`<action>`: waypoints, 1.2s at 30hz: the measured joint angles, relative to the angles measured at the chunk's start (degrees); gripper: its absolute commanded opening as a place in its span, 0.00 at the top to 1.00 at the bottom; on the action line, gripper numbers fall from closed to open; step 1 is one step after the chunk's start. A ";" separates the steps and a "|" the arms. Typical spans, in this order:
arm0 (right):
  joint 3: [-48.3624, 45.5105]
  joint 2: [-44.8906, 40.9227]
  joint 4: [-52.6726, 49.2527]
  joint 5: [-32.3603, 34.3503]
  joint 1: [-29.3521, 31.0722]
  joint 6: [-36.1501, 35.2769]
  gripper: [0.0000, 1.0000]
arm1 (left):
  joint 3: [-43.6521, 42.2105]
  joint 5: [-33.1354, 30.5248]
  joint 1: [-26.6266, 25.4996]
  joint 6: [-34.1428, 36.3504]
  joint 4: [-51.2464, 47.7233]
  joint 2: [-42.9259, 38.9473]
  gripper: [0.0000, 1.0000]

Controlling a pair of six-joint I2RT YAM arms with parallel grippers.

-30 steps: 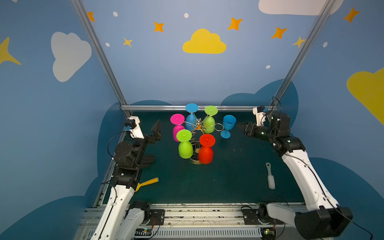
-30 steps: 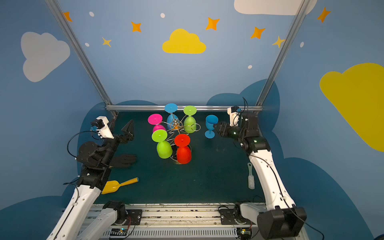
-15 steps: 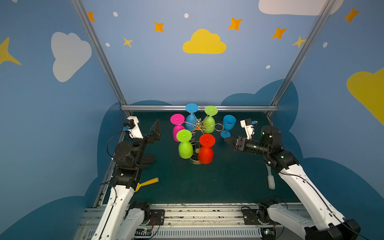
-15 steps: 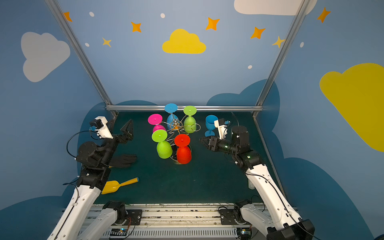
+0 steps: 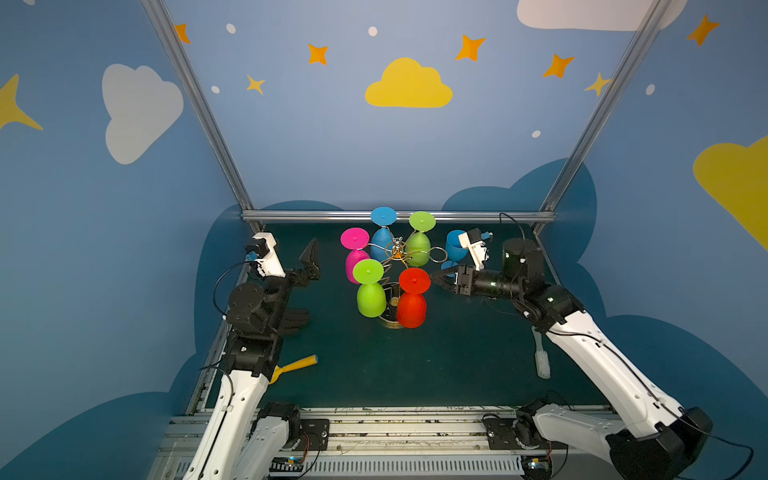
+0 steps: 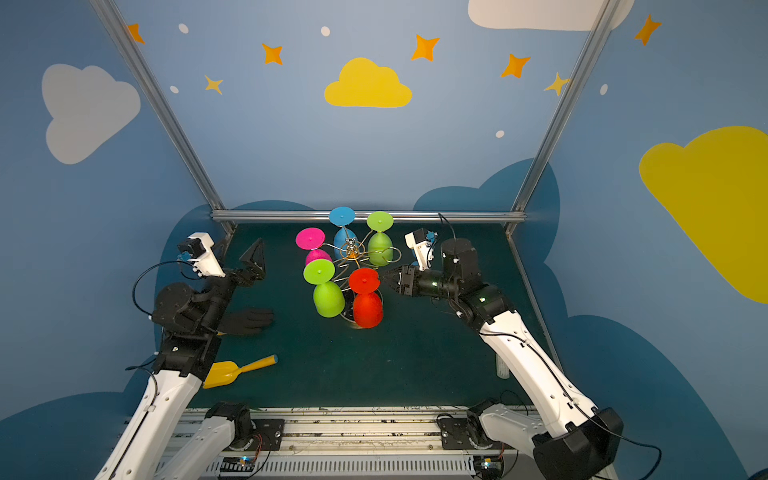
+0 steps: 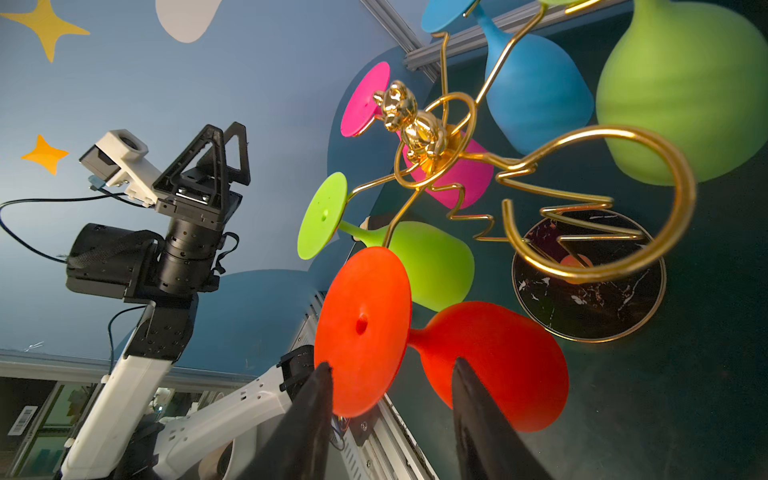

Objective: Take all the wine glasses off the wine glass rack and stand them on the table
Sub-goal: 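Close the right gripper on the red glass foot on the rack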

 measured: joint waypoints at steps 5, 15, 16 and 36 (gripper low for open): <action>0.68 1.25 -0.70 0.79 1.70 0.13 0.54 | 0.00 0.00 0.17 -0.17 0.00 0.00 0.00; 1.44 3.76 -1.01 0.98 3.48 0.94 0.68 | 0.00 0.09 0.33 -0.37 0.00 -0.02 0.00; 1.68 3.98 -1.01 0.96 3.52 1.05 0.72 | 0.00 0.09 0.33 -0.37 0.00 -0.04 0.00; 3.37 4.81 1.14 -1.46 3.87 3.98 1.00 | 0.00 0.11 0.44 -0.61 0.00 -0.44 0.00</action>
